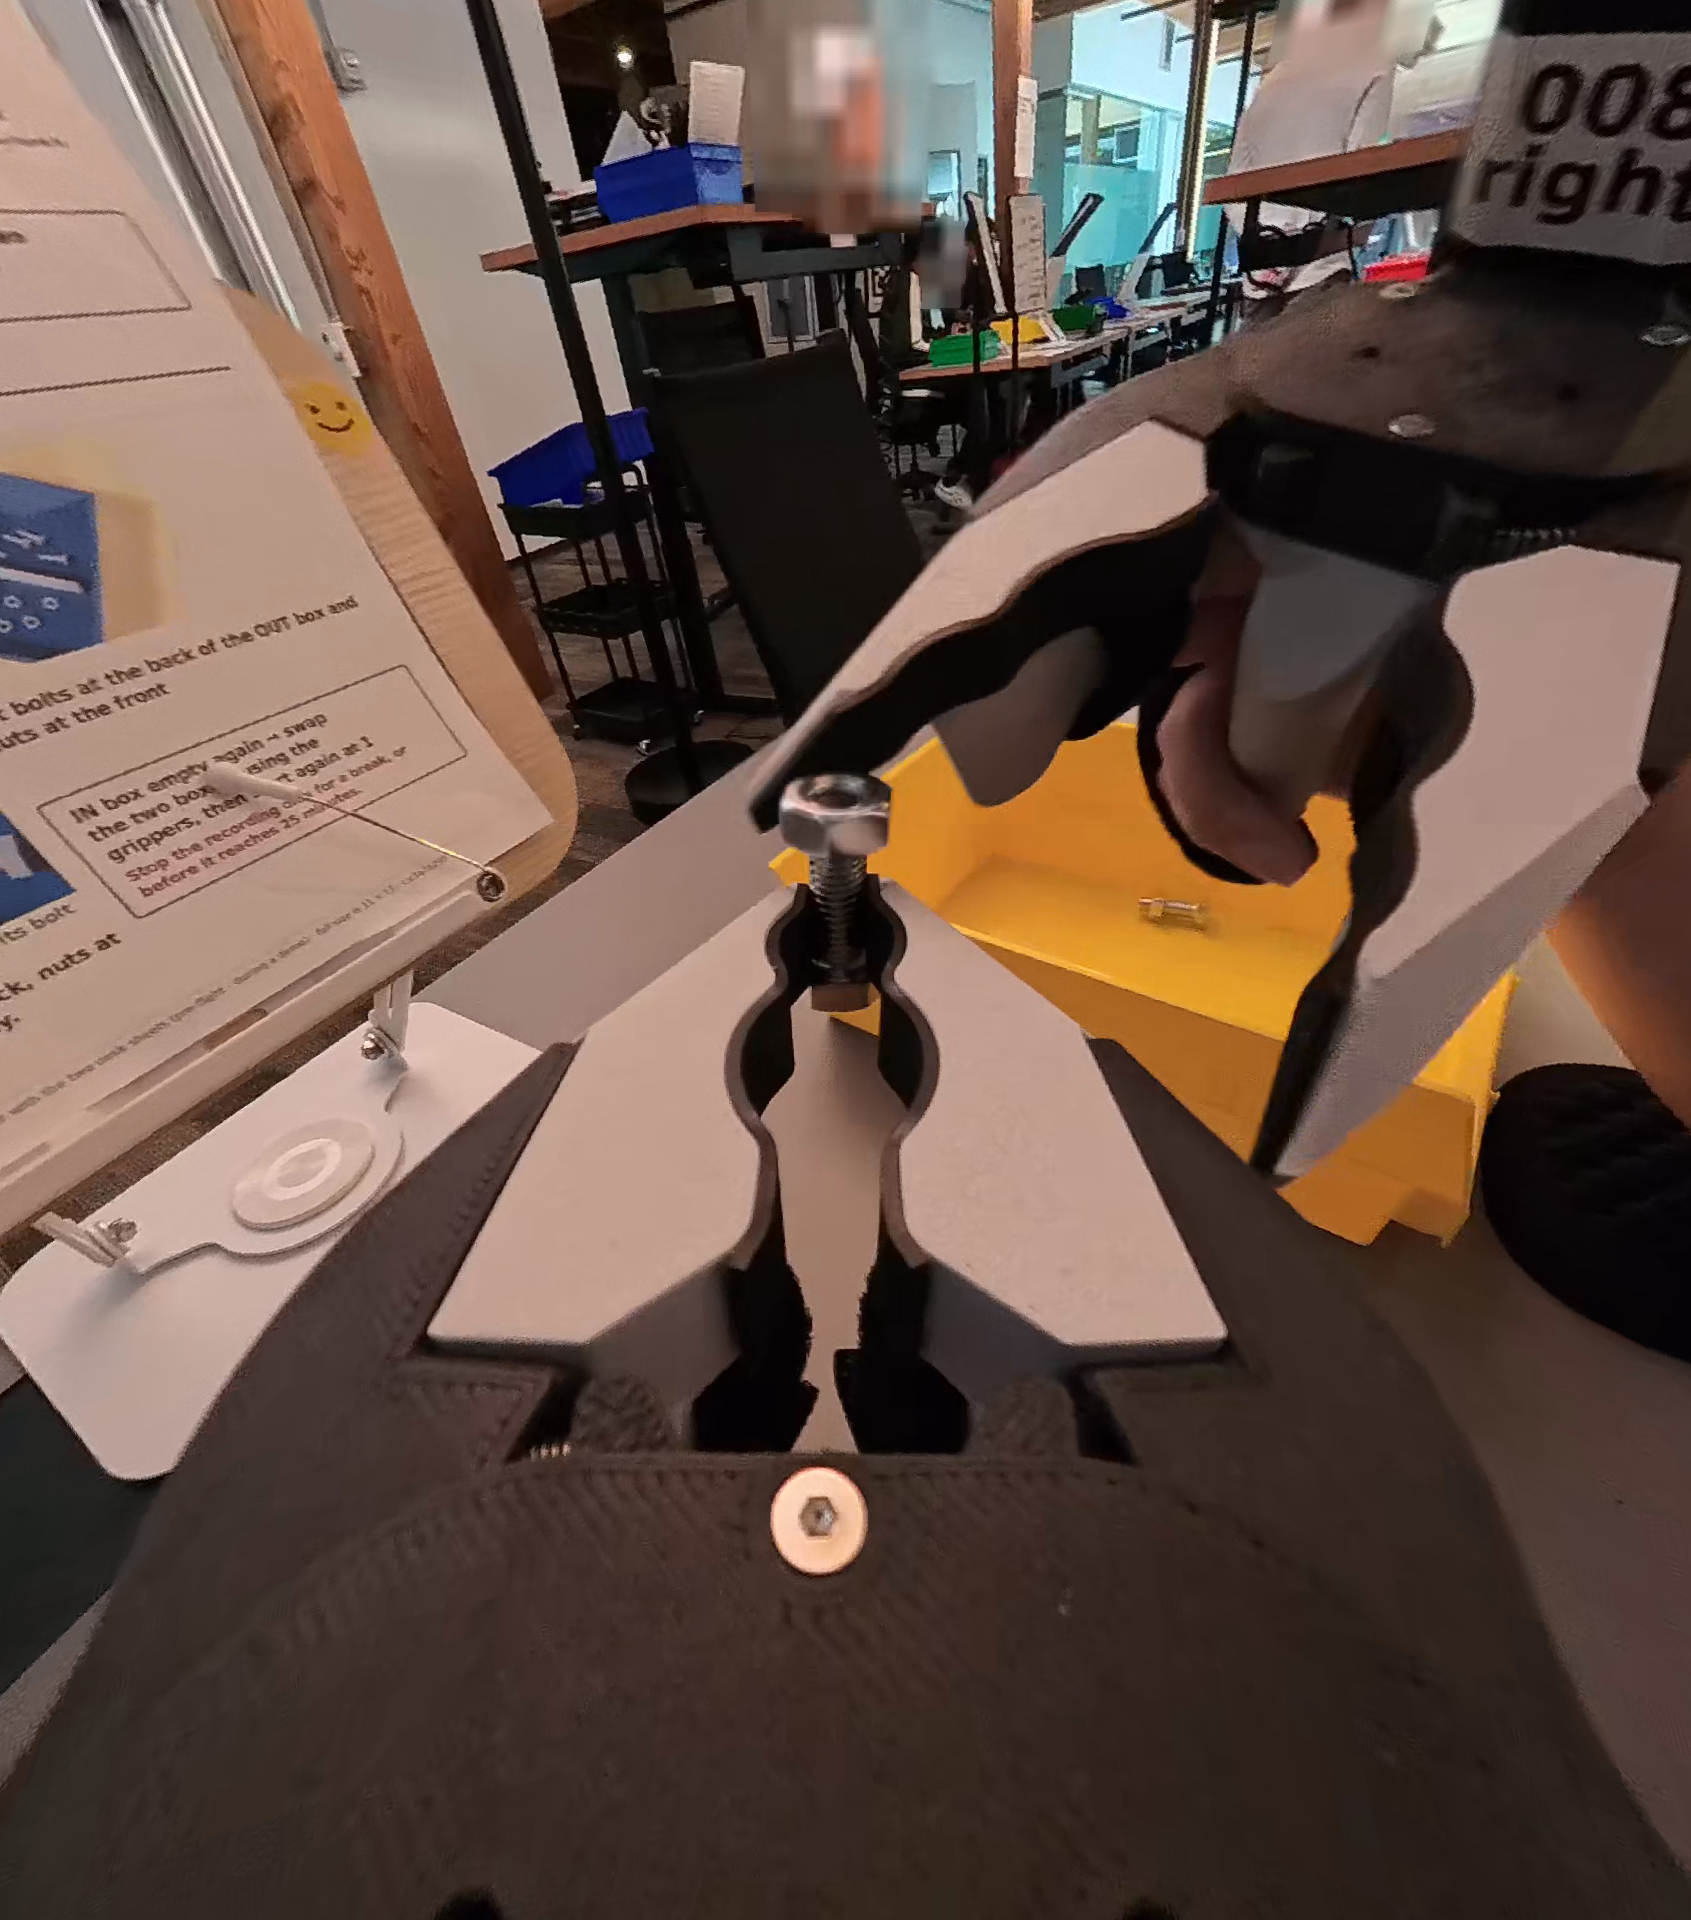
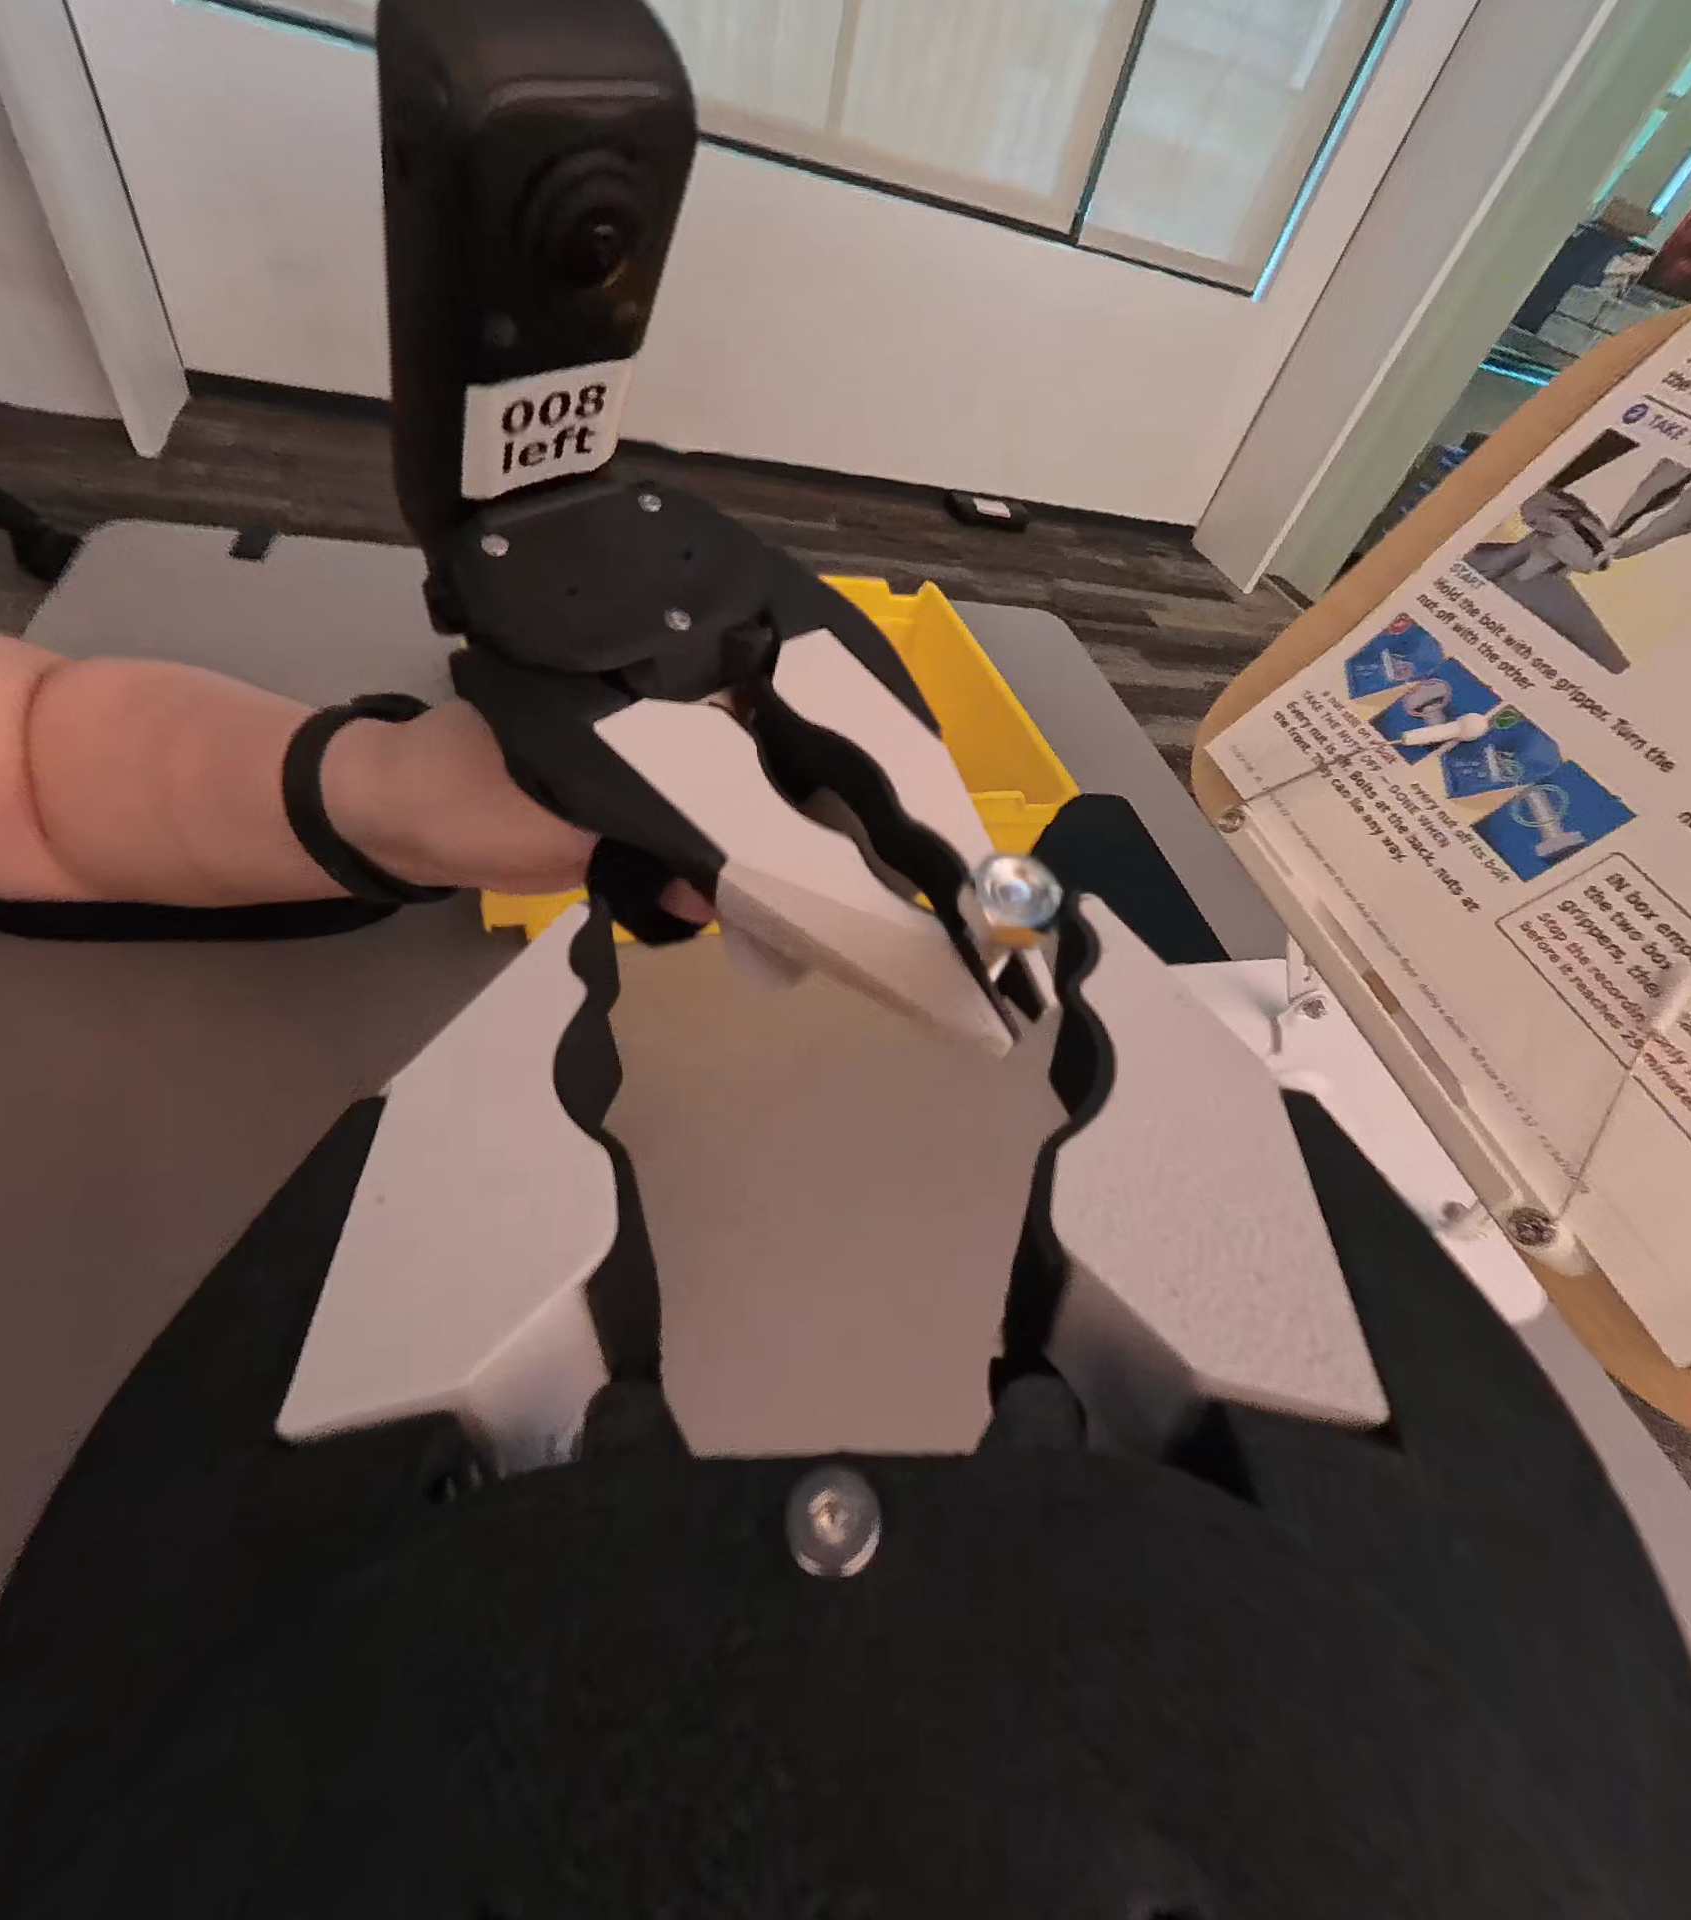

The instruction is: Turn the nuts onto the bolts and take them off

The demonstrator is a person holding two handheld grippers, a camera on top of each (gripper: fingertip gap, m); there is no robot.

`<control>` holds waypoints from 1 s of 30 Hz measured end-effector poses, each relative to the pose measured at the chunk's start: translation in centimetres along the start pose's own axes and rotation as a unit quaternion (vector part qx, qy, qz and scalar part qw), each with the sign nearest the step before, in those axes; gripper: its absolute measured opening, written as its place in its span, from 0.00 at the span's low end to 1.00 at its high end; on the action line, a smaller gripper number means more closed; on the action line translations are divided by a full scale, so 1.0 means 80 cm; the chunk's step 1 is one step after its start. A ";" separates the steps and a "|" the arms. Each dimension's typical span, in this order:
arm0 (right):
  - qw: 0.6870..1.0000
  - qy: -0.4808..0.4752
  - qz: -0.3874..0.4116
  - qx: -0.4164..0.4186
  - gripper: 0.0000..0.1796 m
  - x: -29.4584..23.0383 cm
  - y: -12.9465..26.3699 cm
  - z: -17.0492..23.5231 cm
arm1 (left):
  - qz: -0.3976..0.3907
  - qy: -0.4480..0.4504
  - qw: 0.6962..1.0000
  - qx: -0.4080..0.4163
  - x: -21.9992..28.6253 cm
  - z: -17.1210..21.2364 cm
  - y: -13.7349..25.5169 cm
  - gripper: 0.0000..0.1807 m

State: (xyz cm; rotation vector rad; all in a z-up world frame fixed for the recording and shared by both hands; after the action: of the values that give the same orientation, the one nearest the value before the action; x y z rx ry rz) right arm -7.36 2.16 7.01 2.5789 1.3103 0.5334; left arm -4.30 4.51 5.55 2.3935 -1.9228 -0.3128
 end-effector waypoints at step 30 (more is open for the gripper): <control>0.996 -0.031 -0.072 0.037 0.13 -0.017 0.028 -0.017 | -0.013 0.014 1.000 0.023 -0.015 -0.013 0.014 0.04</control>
State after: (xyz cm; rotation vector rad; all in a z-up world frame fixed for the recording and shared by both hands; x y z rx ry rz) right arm -6.99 -0.27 8.70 2.5104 1.5060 0.3835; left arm -5.42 5.36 6.92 2.4399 -1.9080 -0.2388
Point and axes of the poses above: each gripper's, where its closed fingertips meet, y back along the fingers, z out of its underside, x = y × z across the jaws, the point moved 1 cm from there along y, back along the fingers, and after that the axes turned 4 degrees about -x, right-handed, at the moved point
